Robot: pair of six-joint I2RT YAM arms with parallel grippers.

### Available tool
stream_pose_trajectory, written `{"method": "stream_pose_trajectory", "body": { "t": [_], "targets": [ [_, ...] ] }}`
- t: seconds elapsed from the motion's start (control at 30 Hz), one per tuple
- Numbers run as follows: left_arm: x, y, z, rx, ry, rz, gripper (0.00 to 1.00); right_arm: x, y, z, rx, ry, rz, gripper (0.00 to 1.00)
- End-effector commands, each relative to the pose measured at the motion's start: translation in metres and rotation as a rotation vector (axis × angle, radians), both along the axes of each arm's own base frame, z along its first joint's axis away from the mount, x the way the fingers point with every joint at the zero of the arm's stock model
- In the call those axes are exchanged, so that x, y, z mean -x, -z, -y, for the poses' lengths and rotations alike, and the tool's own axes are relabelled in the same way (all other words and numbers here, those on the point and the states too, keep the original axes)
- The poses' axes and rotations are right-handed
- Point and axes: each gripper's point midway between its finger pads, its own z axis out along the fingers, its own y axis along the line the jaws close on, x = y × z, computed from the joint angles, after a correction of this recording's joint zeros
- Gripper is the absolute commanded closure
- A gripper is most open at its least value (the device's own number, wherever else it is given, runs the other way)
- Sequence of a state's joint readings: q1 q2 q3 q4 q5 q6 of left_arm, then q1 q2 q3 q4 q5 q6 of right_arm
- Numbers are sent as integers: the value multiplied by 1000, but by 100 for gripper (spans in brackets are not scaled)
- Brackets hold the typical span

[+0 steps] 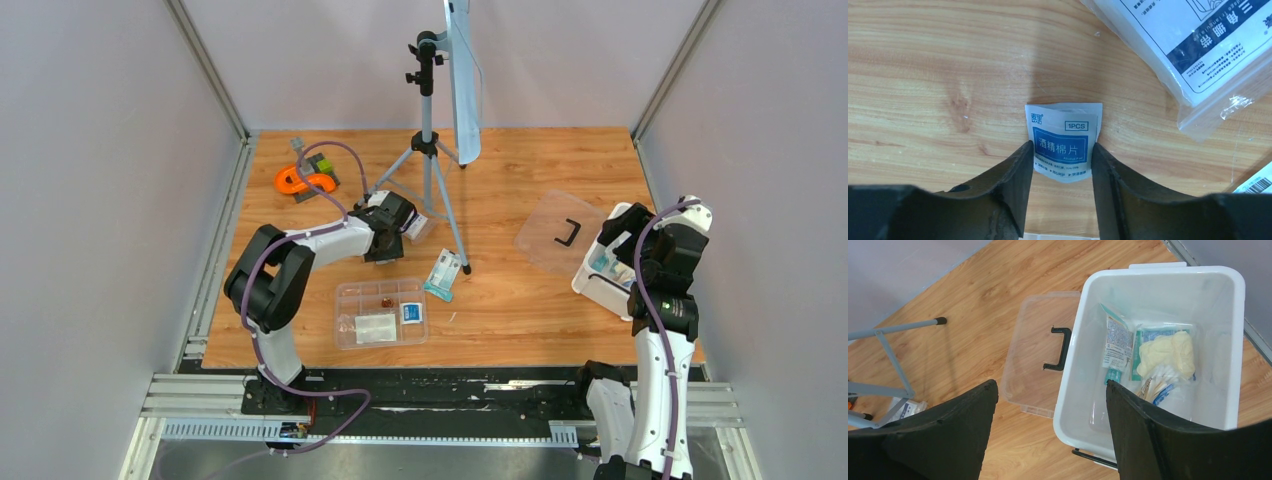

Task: Organize the medicine kit
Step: Pick up the medical item at the center of the board.

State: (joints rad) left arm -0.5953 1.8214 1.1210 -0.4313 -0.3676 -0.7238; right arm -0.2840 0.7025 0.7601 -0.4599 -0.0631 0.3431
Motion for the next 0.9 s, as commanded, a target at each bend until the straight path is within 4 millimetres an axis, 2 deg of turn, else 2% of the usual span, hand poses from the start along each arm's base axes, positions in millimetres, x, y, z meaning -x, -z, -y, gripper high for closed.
{"method": "stream_pose_trajectory", "body": {
  "t": [0.0, 0.13, 0.4, 0.7, 0.87],
  "targets": [
    [3, 7, -7, -20, -58, -4, 49, -1, -11, 0, -4, -1, 35, 23],
    [3, -2, -10, -24, -49, 16, 55, -2, -9, -1, -12, -4, 28, 23],
    [5, -38, -11, -11, 9, 56, 62, -4, -8, -3, -23, -11, 27, 23],
    [48, -83, 2, 115, 119, 62, 62, -6, -3, -4, -33, -16, 18, 23],
    [87, -83, 26, 205, 215, -21, 61, -7, -2, -6, -43, -25, 17, 23]
  ]
}}
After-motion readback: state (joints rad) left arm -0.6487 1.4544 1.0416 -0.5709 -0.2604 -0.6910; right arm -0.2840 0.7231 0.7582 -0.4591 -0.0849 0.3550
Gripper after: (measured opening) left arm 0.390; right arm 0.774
